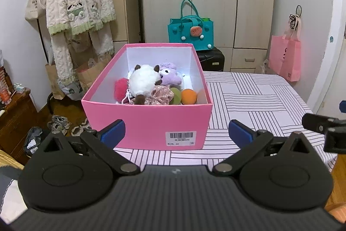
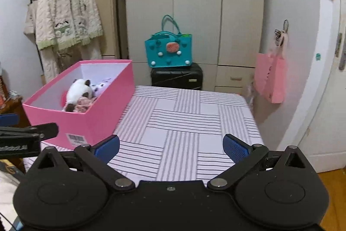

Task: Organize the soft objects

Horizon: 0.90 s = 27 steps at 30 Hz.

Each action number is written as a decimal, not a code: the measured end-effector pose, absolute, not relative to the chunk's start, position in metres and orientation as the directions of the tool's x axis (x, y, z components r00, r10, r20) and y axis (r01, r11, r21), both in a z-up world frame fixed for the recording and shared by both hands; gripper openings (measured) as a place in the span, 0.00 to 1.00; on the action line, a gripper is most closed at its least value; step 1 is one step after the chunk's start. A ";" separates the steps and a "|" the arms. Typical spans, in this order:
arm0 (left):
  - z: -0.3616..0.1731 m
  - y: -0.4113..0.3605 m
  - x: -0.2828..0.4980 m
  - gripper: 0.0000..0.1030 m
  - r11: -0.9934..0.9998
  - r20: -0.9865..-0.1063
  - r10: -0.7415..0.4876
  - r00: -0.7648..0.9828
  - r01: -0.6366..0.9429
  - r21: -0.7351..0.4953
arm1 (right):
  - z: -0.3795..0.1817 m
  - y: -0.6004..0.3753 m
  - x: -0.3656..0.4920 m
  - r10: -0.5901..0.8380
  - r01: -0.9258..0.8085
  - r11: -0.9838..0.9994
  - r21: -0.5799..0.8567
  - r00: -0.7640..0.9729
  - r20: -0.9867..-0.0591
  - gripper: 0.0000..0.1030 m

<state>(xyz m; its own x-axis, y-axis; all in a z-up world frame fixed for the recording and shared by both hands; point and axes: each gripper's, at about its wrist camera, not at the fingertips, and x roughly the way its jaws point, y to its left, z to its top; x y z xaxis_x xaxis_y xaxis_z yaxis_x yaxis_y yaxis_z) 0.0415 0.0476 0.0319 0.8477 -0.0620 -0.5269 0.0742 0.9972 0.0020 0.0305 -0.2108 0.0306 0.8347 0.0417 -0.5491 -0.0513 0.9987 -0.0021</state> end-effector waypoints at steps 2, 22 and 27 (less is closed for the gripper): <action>0.031 0.047 0.041 1.00 0.996 -0.540 -0.076 0.838 0.086 -0.007 | 0.031 -0.213 0.031 0.031 -0.038 0.999 0.000 0.836 -0.548 1.00; 0.028 0.040 0.041 1.00 0.997 -0.550 -0.046 0.834 0.077 0.033 | 0.031 -0.213 0.028 0.000 -0.016 1.000 -0.023 0.842 -0.540 1.00; 0.028 0.039 0.039 1.00 0.996 -0.539 -0.036 0.841 0.072 0.045 | 0.030 -0.213 0.028 0.001 -0.017 1.000 -0.024 0.843 -0.538 1.00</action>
